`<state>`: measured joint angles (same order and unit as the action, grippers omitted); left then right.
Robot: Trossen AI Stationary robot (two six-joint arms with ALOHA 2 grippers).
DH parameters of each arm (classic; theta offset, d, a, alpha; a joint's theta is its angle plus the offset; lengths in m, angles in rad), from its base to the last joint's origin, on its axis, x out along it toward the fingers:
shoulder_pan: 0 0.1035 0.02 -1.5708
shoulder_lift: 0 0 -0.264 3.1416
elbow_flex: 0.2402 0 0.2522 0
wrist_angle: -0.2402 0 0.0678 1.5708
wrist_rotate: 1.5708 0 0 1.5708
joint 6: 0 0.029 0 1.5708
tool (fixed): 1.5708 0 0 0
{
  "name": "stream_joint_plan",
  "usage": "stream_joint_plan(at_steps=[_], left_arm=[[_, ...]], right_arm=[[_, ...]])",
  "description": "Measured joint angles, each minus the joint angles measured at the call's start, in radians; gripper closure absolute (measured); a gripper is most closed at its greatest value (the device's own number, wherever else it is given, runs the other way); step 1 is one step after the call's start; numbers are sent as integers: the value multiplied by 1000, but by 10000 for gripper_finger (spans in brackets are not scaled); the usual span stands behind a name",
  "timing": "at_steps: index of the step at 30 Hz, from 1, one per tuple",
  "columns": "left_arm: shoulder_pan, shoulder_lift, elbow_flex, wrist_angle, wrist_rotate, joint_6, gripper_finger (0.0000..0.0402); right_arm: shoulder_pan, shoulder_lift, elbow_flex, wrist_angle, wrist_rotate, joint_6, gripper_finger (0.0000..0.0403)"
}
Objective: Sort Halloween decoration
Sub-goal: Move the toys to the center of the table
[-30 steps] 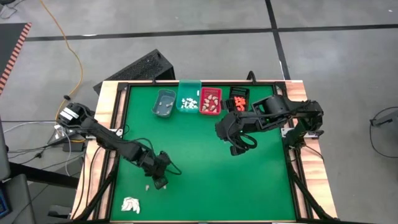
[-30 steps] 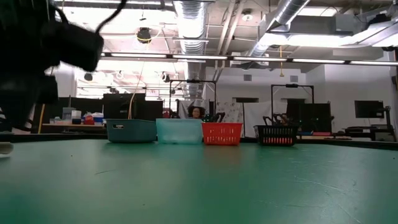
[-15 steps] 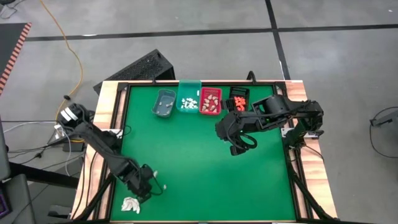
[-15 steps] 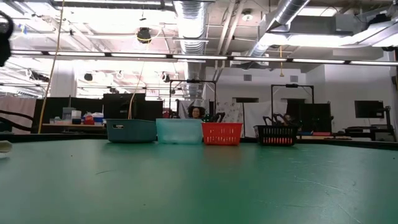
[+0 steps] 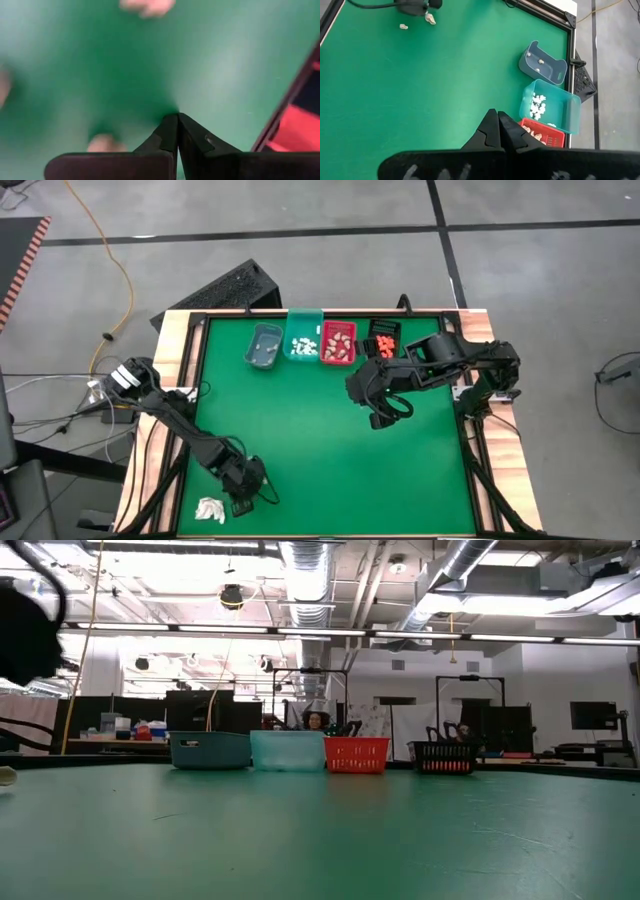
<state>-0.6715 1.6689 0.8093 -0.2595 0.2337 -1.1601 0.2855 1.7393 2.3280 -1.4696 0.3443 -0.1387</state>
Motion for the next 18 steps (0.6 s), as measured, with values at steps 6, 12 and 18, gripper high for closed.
stream_joint_plan(at_steps=[6,12,18], left_arm=[[72,5,10,53,-53,400,402],[98,-33,40,-81,53,504,401],[79,-163,44,-232,101,390,401]], right_arm=[[-2,0,0,15,0,-1,403],[-13,0,0,14,0,0,403],[-13,0,0,10,-1,0,403]])
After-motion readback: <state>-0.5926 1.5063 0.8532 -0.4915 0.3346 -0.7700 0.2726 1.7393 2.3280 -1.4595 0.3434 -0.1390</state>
